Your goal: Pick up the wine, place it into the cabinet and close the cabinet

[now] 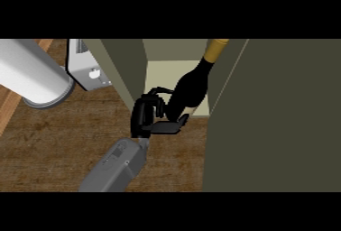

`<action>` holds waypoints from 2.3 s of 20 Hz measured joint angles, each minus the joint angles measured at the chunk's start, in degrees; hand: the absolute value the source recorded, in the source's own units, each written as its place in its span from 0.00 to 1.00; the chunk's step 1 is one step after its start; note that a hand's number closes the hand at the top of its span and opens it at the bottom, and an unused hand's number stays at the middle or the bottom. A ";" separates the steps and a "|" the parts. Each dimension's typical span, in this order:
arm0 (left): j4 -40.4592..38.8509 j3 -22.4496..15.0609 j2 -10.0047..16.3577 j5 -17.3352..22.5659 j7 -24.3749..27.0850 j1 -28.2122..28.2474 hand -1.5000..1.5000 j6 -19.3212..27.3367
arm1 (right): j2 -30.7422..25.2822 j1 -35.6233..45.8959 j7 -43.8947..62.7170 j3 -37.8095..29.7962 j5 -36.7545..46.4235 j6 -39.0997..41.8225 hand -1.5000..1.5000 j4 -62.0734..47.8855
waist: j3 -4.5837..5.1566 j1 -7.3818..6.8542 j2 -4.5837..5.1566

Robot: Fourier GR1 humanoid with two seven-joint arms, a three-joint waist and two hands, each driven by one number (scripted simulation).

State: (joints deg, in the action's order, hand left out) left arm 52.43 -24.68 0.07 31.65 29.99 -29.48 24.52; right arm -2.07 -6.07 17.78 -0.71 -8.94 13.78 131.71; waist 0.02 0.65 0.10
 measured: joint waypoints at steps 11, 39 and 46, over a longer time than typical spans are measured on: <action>-11.88 1.16 -0.06 10.76 7.66 -4.10 1.00 -7.08 | 0.18 0.08 0.61 -0.08 -0.62 -0.35 0.00 0.40 | 0.02 0.30 0.07; -35.06 0.17 -0.06 24.83 8.55 -24.77 1.00 -12.05 | 0.41 1.46 -1.75 0.70 0.15 0.37 0.00 -2.85 | 0.02 1.54 0.50; -39.72 1.20 -0.06 25.13 8.76 -25.97 1.00 -12.46 | 0.36 2.93 -1.76 1.01 0.27 0.43 0.00 -4.17 | 0.03 2.14 0.73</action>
State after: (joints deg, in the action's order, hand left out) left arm 12.70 -23.48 0.01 56.78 38.75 -55.44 12.05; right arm -1.71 -3.14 16.03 0.30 -8.67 14.20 127.54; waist 0.05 2.79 0.84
